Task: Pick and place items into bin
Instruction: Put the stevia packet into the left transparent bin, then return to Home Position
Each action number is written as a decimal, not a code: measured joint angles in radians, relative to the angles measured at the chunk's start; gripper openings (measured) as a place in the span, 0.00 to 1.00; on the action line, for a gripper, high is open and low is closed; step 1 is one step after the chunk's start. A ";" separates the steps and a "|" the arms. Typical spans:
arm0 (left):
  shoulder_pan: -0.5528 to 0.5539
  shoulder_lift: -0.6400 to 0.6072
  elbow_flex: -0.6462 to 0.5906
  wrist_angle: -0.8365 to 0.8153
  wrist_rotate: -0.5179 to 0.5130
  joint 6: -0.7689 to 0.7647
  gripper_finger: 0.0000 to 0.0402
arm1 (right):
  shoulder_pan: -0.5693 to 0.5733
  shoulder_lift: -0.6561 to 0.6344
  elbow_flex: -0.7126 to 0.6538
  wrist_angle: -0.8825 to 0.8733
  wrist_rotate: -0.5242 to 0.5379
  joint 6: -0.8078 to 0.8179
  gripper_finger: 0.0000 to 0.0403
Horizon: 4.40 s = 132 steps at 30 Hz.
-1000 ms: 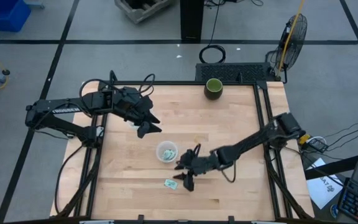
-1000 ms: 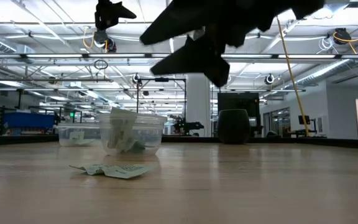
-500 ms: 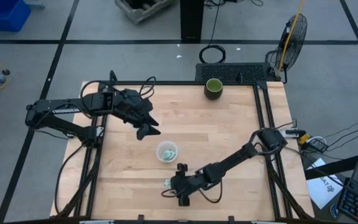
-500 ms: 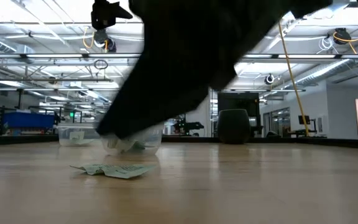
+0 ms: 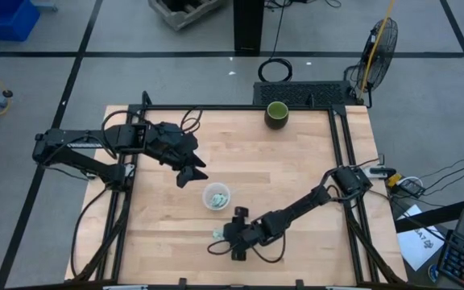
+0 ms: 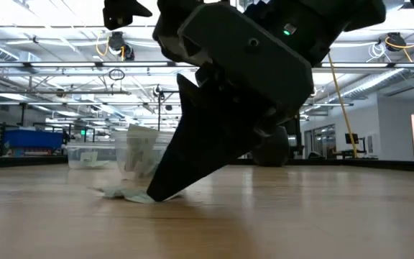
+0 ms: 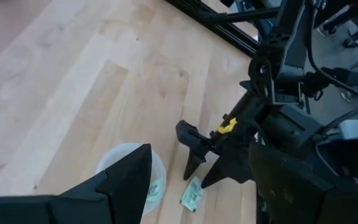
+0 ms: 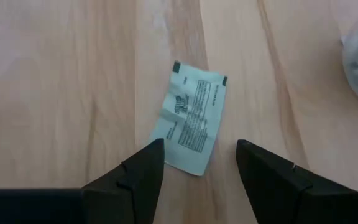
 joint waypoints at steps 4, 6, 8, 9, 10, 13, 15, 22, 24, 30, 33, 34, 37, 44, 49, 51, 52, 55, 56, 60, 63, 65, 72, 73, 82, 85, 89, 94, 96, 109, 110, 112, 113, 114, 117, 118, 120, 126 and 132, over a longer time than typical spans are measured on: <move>-0.001 0.000 0.000 0.000 0.000 -0.014 0.69 | -0.006 0.010 0.000 0.037 -0.026 -0.020 0.45; 0.000 0.000 0.000 0.000 -0.008 -0.015 0.69 | -0.006 0.011 0.000 0.034 -0.021 -0.014 0.43; 0.000 0.000 0.000 0.001 -0.013 -0.015 0.69 | -0.006 0.012 0.000 0.028 -0.018 -0.003 0.40; 0.000 0.000 0.000 0.002 -0.016 -0.017 0.69 | -0.006 0.012 0.000 0.027 -0.019 0.002 0.38; -0.001 0.000 0.000 0.002 -0.016 -0.018 0.69 | -0.006 0.012 0.000 0.026 -0.022 0.005 0.36; 0.000 0.000 0.000 0.002 -0.019 -0.014 0.69 | -0.004 0.013 -0.001 0.027 -0.021 -0.006 0.28; -0.001 0.000 0.000 0.003 -0.028 -0.014 0.69 | -0.003 0.013 -0.001 0.029 -0.023 -0.010 0.23; 0.000 0.000 0.000 0.003 -0.042 -0.010 0.69 | -0.003 0.008 -0.002 0.030 -0.046 0.000 0.04; -0.001 0.000 0.000 0.003 -0.042 -0.010 0.69 | -0.003 -0.003 -0.004 0.037 -0.051 -0.020 0.01; 0.000 0.000 0.000 0.003 -0.042 -0.010 0.69 | -0.003 -0.082 -0.009 0.069 0.018 -0.057 0.01; 0.000 0.000 0.000 0.002 -0.042 -0.010 0.69 | -0.027 -0.134 -0.004 0.082 0.076 -0.100 0.00; 0.000 0.000 0.000 0.002 -0.041 -0.009 0.69 | -0.036 -0.145 -0.004 0.078 0.091 -0.113 0.01; 0.000 0.000 0.000 0.002 -0.042 -0.006 0.69 | -0.072 -0.171 -0.007 0.067 0.109 -0.127 0.01; -0.001 0.000 0.000 0.002 -0.042 -0.008 0.69 | -0.160 -0.188 -0.005 0.041 0.100 -0.126 0.01; 0.000 0.000 0.000 0.001 -0.042 -0.026 0.69 | -0.200 -0.190 -0.007 -0.037 -0.007 -0.096 0.04; 0.000 0.000 0.000 0.001 -0.042 -0.031 0.69 | -0.207 -0.189 -0.013 -0.036 -0.027 -0.100 0.08; 0.000 0.000 0.000 0.001 -0.042 -0.032 0.69 | -0.207 -0.189 -0.013 -0.035 -0.026 -0.104 0.11; 0.000 0.000 0.000 0.001 -0.042 -0.032 0.69 | -0.211 -0.191 -0.013 -0.023 -0.028 -0.106 0.21; 0.000 0.000 0.000 0.001 -0.042 -0.032 0.69 | -0.211 -0.191 -0.013 -0.023 -0.028 -0.105 0.25; 0.000 0.000 0.000 0.002 -0.042 -0.039 0.69 | -0.216 -0.192 -0.013 -0.007 0.028 -0.008 0.39; -0.001 0.000 0.000 0.009 -0.038 -0.032 0.69 | -0.221 -0.220 -0.014 0.026 0.037 0.090 0.44; 0.002 -0.001 0.000 0.002 -0.049 -0.010 0.69 | -0.225 -0.251 -0.013 0.028 0.026 0.134 0.45; -0.075 -0.066 -0.002 -0.058 -0.087 0.054 0.69 | -0.218 -0.424 -0.013 -0.123 -0.059 0.130 0.46; -0.103 -0.089 -0.002 -0.042 -0.116 0.078 0.69 | -0.212 -0.456 -0.013 -0.154 -0.082 0.079 0.46; -0.283 -0.457 -0.258 0.362 -0.164 0.188 0.69 | -0.215 -0.772 -0.148 -0.200 0.033 0.018 0.46; -0.286 -0.570 -0.404 0.407 -0.155 0.153 0.69 | -0.217 -0.881 -0.258 -0.201 0.052 0.029 0.46; -0.284 -0.680 -0.525 0.406 -0.217 0.121 0.69 | -0.220 -1.050 -0.446 -0.034 0.057 0.006 0.46; -0.285 -0.788 -0.653 0.438 -0.273 0.116 0.69 | -0.231 -1.267 -0.722 0.197 0.054 0.018 0.45; -0.285 -0.822 -0.713 0.428 -0.320 0.101 0.69 | -0.231 -1.339 -0.824 0.286 0.053 0.001 0.45; -0.299 -0.992 -0.951 0.681 -0.325 0.322 0.69 | -0.221 -1.752 -1.177 0.453 0.049 -0.013 0.45; -0.298 -1.013 -0.955 0.683 -0.333 0.327 0.69 | -0.221 -1.784 -1.192 0.452 0.049 -0.021 0.45; -0.297 -1.055 -0.964 0.634 -0.343 0.324 0.69 | -0.221 -1.839 -1.215 0.451 0.049 -0.039 0.45; -0.298 -1.081 -0.965 0.607 -0.361 0.317 0.69 | -0.221 -1.862 -1.226 0.449 0.049 -0.057 0.45; -0.298 -1.106 -0.965 0.596 -0.376 0.316 0.69 | -0.221 -1.884 -1.237 0.447 0.045 -0.091 0.45; -0.298 -1.185 -0.963 0.563 -0.421 0.333 0.69 | -0.221 -1.937 -1.273 0.435 0.025 -0.201 0.45; -0.298 -1.190 -0.961 0.560 -0.439 0.339 0.69 | -0.221 -1.952 -1.284 0.435 0.025 -0.217 0.45; -0.295 -1.188 -0.958 0.545 -0.466 0.355 0.69 | -0.222 -1.980 -1.313 0.437 0.026 -0.224 0.45; -0.291 -1.188 -0.955 0.511 -0.515 0.420 0.69 | -0.221 -2.062 -1.449 0.405 0.025 -0.131 0.45; -0.276 -1.185 -0.975 0.528 -0.655 0.439 0.69 | -0.221 -2.069 -1.447 0.249 0.017 -0.098 0.45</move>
